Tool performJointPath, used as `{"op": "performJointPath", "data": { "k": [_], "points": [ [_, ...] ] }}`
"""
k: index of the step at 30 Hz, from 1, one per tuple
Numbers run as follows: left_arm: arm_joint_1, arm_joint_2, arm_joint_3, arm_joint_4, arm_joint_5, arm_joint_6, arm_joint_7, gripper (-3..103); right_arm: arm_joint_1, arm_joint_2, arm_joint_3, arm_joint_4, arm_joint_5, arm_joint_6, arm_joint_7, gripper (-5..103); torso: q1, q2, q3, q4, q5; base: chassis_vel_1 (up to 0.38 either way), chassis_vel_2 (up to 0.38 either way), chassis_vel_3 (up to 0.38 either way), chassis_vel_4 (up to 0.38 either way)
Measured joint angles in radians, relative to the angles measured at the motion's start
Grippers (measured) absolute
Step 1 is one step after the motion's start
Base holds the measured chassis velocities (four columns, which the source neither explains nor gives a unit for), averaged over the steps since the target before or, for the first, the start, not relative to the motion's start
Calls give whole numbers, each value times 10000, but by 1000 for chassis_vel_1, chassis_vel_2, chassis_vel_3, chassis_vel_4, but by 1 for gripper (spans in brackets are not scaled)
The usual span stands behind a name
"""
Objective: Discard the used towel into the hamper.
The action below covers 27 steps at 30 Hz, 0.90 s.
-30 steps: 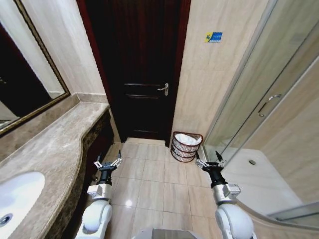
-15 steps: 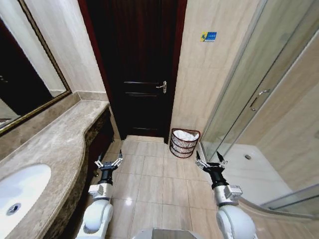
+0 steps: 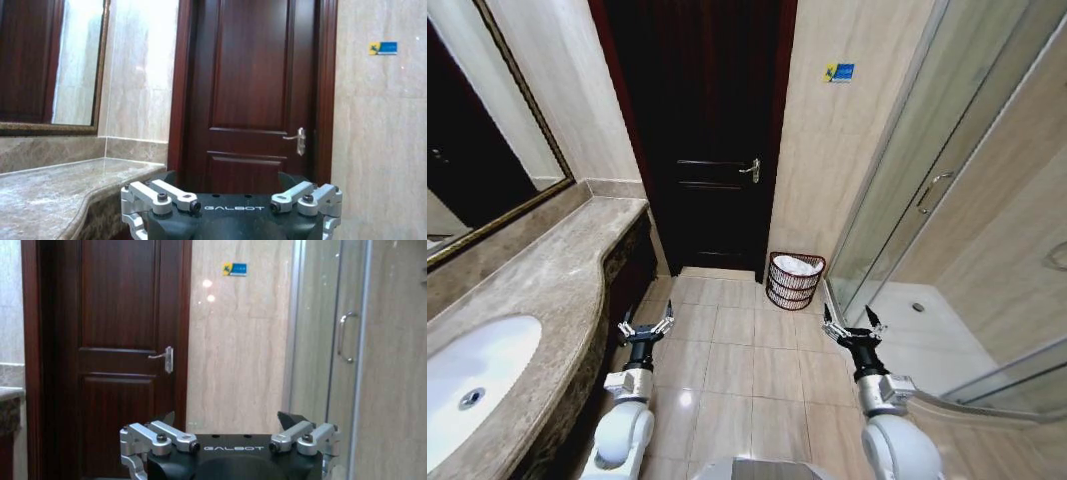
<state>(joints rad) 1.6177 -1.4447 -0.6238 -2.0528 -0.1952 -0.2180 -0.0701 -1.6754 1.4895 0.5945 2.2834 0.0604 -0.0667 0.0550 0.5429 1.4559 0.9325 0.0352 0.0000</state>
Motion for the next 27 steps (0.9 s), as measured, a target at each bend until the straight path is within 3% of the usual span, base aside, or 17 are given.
{"op": "performJointPath", "data": {
  "k": [9,14,27],
  "points": [
    [220,96,68,-419,221,364,-48,100,-305,37,202,350,42,95,3,100,-1,1,-1,-1,1,77,-67,-74,63],
    [313,78,104,-454,340,450,-42,100,-377,245,237,343,-58,558,19,100,-2,0,-1,0,0,13,-8,-10,8],
    [150,352,165,-198,192,325,23,100,-204,339,466,-112,31,924,23,100,0,-1,0,-1,0,0,0,0,0]
  ]
}}
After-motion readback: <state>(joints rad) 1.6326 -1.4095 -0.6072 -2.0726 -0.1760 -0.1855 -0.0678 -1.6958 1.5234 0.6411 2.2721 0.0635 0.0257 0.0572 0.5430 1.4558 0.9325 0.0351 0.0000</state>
